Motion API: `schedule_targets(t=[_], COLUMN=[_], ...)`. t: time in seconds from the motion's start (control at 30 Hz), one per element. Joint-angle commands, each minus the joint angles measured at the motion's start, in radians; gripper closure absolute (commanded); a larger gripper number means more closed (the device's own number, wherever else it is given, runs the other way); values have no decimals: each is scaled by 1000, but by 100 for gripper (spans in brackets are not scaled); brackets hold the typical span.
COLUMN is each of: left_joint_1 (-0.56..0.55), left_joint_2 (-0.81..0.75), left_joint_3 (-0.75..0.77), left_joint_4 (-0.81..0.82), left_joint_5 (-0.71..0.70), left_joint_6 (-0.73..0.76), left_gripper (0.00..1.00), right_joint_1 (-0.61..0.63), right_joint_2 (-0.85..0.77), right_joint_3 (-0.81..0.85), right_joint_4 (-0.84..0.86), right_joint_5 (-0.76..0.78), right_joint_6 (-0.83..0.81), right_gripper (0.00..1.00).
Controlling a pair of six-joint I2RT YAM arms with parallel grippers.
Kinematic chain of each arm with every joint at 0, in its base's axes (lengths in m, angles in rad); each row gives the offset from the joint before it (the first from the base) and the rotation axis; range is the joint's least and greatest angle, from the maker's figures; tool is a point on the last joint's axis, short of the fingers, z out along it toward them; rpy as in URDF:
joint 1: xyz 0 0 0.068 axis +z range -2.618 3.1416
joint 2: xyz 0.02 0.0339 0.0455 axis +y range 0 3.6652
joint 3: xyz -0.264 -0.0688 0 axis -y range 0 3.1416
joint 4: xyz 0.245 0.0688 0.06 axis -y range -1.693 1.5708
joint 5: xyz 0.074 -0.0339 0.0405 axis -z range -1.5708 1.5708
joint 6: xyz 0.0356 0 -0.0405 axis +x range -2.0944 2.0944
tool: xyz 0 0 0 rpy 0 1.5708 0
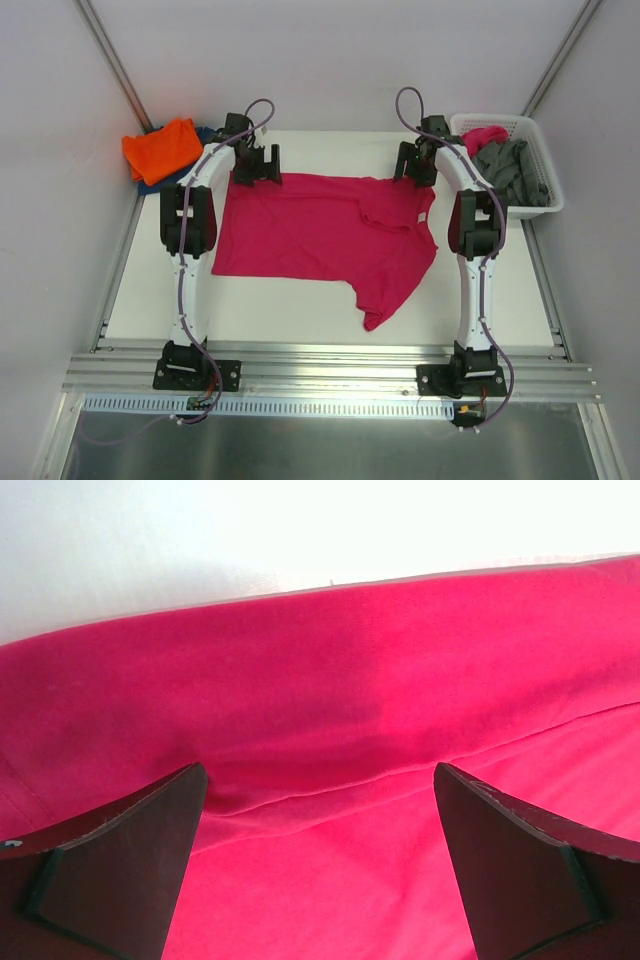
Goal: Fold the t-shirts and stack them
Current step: Fold the tshirt
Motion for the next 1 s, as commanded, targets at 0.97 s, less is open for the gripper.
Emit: schedule_targets(t=[0.97], left_joint_1=[13], left_joint_2=[-3], left_joint_3=[69], left_joint_4=[-13], left_joint_5=[44], left_joint_6=[-40], left_gripper=[1], right_joint_1=[-6], right_joint_2=[7], right_joint_3=[45], right_joint_4=[-18], right_joint_5=[43], right_joint_6=[35], right_gripper=[25])
